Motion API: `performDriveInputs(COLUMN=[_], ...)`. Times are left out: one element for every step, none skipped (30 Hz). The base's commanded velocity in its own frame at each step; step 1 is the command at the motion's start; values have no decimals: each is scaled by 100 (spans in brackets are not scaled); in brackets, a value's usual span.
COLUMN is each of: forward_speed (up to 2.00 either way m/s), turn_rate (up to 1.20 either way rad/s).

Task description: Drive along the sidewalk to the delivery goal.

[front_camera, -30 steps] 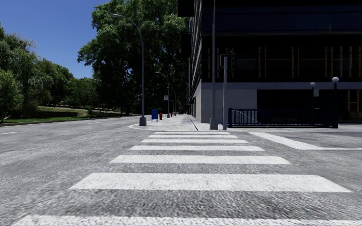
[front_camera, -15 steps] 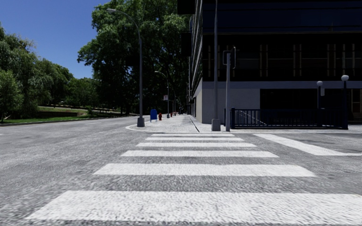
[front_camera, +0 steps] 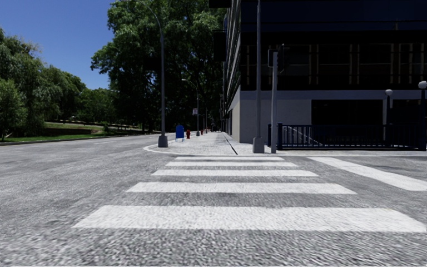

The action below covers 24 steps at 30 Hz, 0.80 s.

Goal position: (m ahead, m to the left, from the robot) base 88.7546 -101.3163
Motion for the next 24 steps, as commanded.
performDriveInputs(forward_speed=[133,133,133,133,133,133,133,133,133,133,133,133,133,133,134,200,200,200,200,200,200,200,200,200], turn_rate=[0,0,0,0,0,0,0,0,0,0,0,0,0,0,0,0,0,0,0,0,0,0,0,0])
